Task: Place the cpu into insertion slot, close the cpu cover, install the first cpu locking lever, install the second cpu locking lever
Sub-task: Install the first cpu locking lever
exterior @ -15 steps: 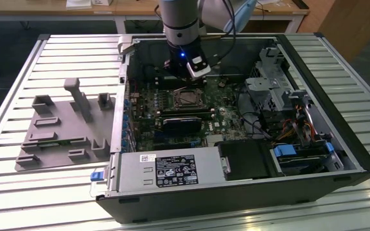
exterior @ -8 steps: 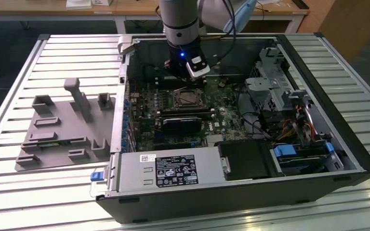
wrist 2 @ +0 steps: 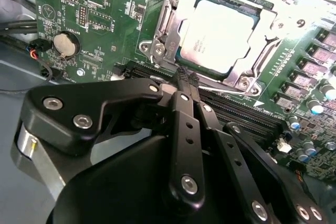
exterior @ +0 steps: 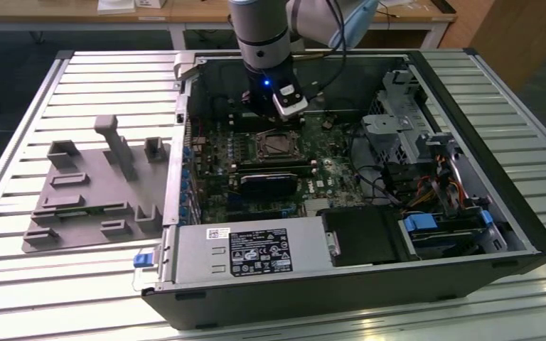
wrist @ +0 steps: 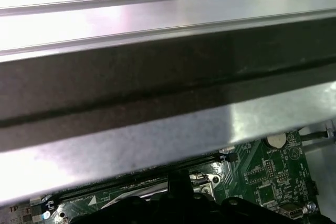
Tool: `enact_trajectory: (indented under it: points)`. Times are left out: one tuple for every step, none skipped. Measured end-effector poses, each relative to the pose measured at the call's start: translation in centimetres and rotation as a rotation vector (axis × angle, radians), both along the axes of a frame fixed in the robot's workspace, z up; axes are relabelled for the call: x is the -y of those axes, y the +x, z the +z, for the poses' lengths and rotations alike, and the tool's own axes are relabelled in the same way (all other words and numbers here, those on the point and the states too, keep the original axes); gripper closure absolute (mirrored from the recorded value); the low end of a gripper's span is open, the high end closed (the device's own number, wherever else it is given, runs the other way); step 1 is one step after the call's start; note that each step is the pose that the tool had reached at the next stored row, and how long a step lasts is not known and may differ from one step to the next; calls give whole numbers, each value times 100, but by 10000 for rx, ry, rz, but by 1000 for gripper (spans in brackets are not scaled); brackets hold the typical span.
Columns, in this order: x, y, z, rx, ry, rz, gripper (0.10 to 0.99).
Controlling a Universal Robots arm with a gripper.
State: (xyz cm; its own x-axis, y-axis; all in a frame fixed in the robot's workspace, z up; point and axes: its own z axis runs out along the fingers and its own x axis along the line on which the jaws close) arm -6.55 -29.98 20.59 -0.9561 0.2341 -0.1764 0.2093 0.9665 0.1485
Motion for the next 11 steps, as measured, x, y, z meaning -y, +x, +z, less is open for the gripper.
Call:
enact_trajectory:
  points:
    - [0,0,-2,0,-2,-26,984]
    - [0,0,-2,-1,-2,-32,984]
    - [0,0,-2,-1,-3,-34,984]
    - [0,-1,-2,-1,-3,-35,984]
    - [0,-1,-2,0,-2,-35,984]
    - [0,-1,-3,0,-2,-38,984]
    - [0,-1,-5,2,0,-90,984]
    - [0,-1,-7,1,0,-222,984]
    - [0,-1,-10,2,-2,-388,984]
    - [0,-1,-12,1,-2,-558,984]
    - [0,-1,-15,1,-2,-725,984]
